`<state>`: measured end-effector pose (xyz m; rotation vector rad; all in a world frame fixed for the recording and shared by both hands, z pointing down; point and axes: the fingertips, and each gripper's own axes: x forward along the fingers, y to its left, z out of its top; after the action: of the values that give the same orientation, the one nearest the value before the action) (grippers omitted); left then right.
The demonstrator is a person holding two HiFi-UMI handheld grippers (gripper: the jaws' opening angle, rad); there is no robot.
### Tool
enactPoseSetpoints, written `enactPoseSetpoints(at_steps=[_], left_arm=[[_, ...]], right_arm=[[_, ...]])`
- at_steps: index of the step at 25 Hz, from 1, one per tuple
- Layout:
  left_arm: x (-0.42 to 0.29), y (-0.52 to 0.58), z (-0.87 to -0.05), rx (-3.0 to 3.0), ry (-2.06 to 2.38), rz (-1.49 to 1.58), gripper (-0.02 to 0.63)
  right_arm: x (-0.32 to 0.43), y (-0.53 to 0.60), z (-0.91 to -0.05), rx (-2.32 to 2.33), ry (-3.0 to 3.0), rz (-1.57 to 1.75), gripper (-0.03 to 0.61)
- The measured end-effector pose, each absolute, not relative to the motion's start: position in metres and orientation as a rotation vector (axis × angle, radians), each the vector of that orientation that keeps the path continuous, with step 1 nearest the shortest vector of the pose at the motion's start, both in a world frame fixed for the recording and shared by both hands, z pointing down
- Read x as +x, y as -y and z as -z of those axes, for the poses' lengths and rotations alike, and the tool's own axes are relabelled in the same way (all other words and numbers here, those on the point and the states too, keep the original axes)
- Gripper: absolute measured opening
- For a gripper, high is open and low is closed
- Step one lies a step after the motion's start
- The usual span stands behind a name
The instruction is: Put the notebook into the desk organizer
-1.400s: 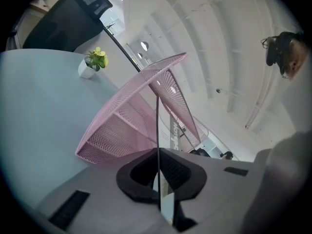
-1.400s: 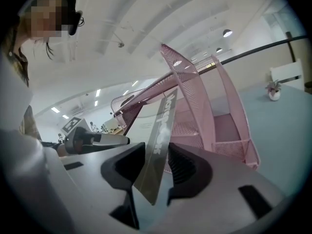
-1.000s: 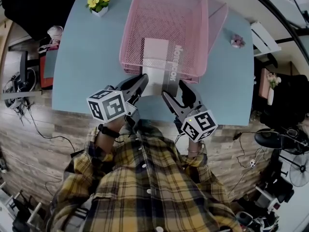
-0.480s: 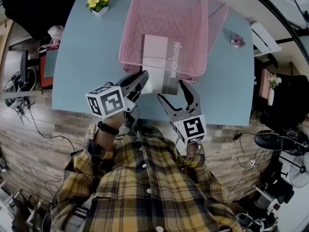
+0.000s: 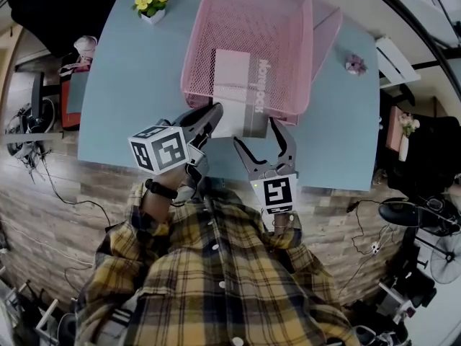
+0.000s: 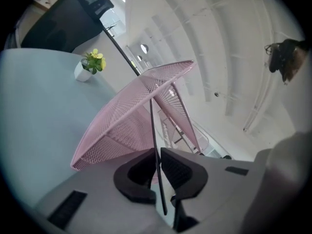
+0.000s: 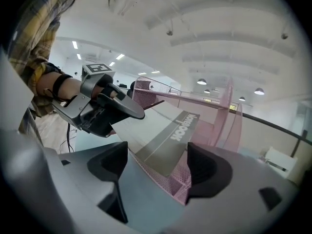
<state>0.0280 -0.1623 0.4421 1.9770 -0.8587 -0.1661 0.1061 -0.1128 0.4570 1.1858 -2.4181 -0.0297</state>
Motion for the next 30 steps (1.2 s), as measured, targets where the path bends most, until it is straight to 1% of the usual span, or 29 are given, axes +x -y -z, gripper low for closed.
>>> enactPoseSetpoints(at_steps=[6, 13, 21, 25, 30], left_arm=[[0.021, 0.159, -0.443, 2.098, 0.946, 0.038, 0.086], [0.022, 0.146, -0.446, 2.198, 1.001, -0.091, 0.177], [0.023, 0.128, -0.442, 2.384, 1.053, -0.233, 0.242], [0.026, 0.116, -0.44, 2.491, 1.056, -0.324, 0.301], [0.023, 0.109, -0.444, 2.574, 1.107, -0.471, 0.303]], right_arm=[[0.104, 0.117, -0.449, 1.236, 2.426, 0.039, 0.362], [0.103, 0.12, -0.448, 1.24, 2.421, 0.02, 0.363], [0.103, 0.12, -0.446, 1.272, 2.428, -0.004, 0.362], [0.105, 0.12, -0.446, 1.286, 2.441, -0.011, 0.362], [0.107, 0.119, -0.443, 1.307, 2.449, -0.023, 0.362]])
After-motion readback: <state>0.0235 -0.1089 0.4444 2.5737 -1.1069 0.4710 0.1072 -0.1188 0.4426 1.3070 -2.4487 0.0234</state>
